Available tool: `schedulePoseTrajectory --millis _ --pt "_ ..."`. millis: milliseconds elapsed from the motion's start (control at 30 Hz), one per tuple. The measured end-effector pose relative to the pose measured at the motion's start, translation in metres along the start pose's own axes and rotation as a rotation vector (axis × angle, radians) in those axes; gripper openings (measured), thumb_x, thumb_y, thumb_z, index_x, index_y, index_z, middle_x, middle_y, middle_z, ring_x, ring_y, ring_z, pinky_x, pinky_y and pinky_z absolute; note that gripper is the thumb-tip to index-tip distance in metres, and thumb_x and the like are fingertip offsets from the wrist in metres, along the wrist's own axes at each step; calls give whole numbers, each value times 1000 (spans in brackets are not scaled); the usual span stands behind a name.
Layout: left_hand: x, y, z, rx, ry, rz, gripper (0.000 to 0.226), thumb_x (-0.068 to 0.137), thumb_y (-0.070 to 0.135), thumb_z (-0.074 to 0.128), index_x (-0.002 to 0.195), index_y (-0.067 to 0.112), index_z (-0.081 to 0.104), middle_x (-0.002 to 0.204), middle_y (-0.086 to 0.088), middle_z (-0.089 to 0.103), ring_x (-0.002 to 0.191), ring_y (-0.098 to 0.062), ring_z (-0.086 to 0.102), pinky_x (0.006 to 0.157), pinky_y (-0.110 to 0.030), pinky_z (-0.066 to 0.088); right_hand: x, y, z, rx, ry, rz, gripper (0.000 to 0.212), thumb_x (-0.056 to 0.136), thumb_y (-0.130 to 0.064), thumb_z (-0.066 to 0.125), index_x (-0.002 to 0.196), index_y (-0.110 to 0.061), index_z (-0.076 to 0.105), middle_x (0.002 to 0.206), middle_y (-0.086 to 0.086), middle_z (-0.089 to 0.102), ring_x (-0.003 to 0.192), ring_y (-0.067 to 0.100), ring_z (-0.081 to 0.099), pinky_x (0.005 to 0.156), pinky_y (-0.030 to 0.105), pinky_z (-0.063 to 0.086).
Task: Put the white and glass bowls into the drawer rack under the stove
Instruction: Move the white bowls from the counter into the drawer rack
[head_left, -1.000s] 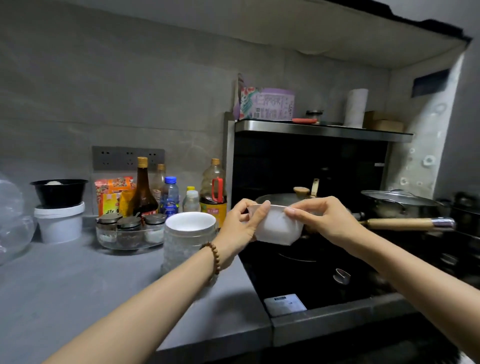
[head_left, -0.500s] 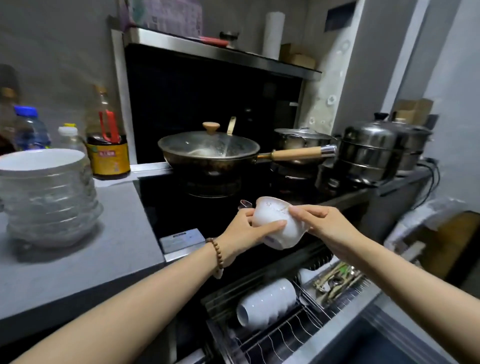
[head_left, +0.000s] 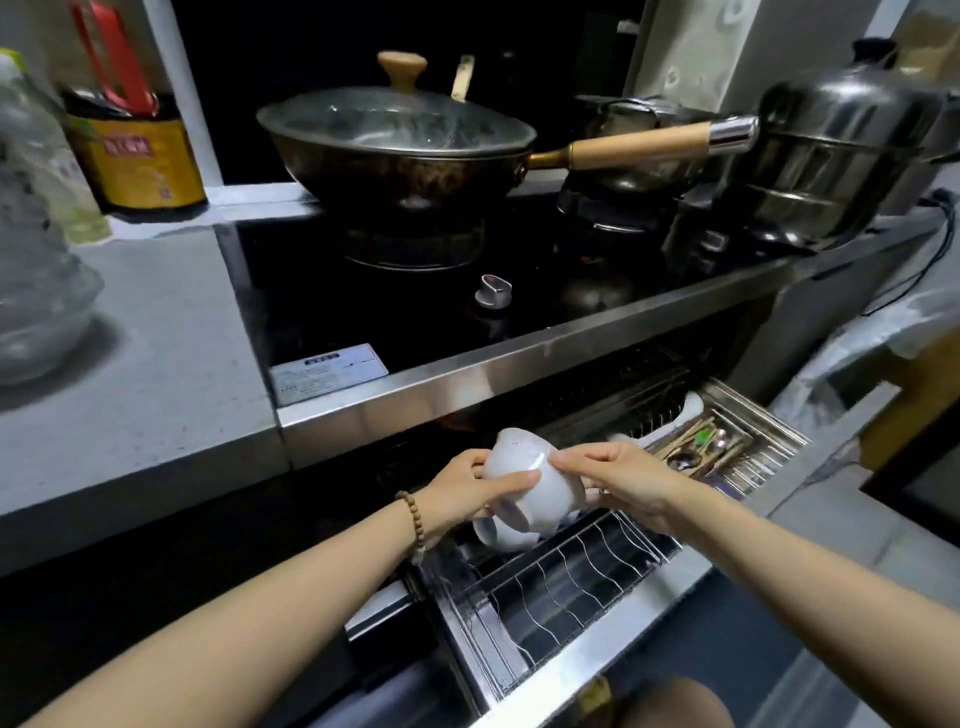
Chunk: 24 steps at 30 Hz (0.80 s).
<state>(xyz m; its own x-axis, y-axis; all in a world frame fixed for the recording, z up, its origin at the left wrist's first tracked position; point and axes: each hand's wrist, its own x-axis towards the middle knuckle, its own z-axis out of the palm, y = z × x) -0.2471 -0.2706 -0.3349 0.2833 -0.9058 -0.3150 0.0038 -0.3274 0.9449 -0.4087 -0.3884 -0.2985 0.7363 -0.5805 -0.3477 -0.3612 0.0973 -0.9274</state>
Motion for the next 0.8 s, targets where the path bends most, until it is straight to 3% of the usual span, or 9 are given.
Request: schedulePoseTrajectory --millis 67,100,200,300,400,533,667,800 --pt "8 -18 -4 -22 23 -56 56 70 39 78 116 18 56 105 -5 67 85 -12 67 69 -25 56 12 13 6 10 -24 52 14 85 -22 66 89 -14 76 84 3 76 76 10 71 71 21 58" --pt "12 -27 -7 -28 40 -88 51 70 37 78 113 21 57 110 -6 66 94 -16 67 78 -30 57 19 19 10 18 -38 78 15 86 -19 65 92 -10 75 79 2 75 71 8 71 68 20 58" --pt "25 -51 -14 -23 47 -146 42 70 35 79 104 21 59 109 -8 68 103 -27 66 91 -42 53 38 38 19 25 -57 161 20 89 -13 61 102 0 68 51 -10 66 48 -2 61 49 11 49" --pt "39 -70 -21 3 72 -201 57 67 40 80 114 20 54 107 1 65 102 -19 64 91 -35 53 59 55 24 -17 -36 210 28 87 -14 63 109 4 66 41 -13 58 41 -4 55 48 8 43" --pt "55 -86 -26 45 33 -251 72 67 43 79 127 17 50 122 -3 61 110 -18 60 99 -35 48 78 73 26 -7 -13 250 32 85 -15 67 107 8 65 45 -10 58 47 2 55 55 15 49" --pt "75 -95 -25 10 -24 -314 102 53 48 81 137 9 38 132 -9 55 117 -21 56 104 -37 43 98 92 24 5 44 275 31 80 -12 71 101 10 68 70 11 65 60 15 59 66 21 54" --pt "93 -109 -23 36 -15 -392 94 74 40 74 144 4 22 138 -8 46 125 -18 48 109 -31 37 110 103 23 22 72 324 15 78 -11 74 80 4 68 46 -1 64 40 4 59 45 13 48" --pt "101 -116 -25 13 -103 -432 94 68 49 74 141 3 34 137 -6 51 125 -17 49 110 -27 34 119 114 27 40 120 333 17 78 -13 75 76 3 67 48 3 63 37 5 55 41 12 44"
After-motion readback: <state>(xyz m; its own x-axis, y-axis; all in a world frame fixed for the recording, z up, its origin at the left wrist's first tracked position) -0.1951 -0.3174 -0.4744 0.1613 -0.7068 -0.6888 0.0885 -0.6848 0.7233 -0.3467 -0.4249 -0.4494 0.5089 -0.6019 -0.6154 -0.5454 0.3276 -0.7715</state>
